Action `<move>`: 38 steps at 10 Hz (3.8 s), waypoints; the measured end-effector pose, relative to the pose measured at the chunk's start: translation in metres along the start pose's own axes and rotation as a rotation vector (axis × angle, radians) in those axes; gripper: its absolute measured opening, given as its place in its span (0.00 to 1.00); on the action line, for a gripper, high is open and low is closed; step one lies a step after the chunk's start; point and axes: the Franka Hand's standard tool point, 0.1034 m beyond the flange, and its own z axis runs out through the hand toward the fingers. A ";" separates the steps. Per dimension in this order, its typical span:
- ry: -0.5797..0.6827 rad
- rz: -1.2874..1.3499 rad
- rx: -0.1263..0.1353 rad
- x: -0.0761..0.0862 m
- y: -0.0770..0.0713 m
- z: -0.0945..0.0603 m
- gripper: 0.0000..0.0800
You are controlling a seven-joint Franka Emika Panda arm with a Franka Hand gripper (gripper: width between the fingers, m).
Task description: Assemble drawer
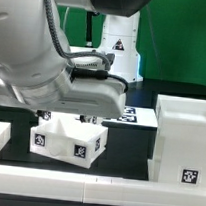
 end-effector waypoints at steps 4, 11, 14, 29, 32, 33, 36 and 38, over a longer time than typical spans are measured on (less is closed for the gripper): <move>0.012 0.000 -0.004 -0.001 0.002 -0.002 0.81; 0.129 -0.105 -0.016 -0.022 0.001 -0.013 0.81; 0.235 -0.447 -0.064 -0.016 0.005 -0.021 0.81; 0.467 -1.741 -0.450 -0.023 0.038 -0.013 0.81; 0.405 -1.878 -0.510 -0.023 0.044 -0.013 0.81; 0.381 -1.945 -0.534 -0.023 0.046 -0.013 0.81; 0.287 -2.357 -0.559 -0.028 0.041 0.003 0.81; 0.254 -2.499 -0.579 -0.029 0.044 0.002 0.81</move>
Offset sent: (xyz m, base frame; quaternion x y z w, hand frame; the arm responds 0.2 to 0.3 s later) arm -0.0238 -0.0182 0.0060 -0.0528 0.0061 0.0350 0.9980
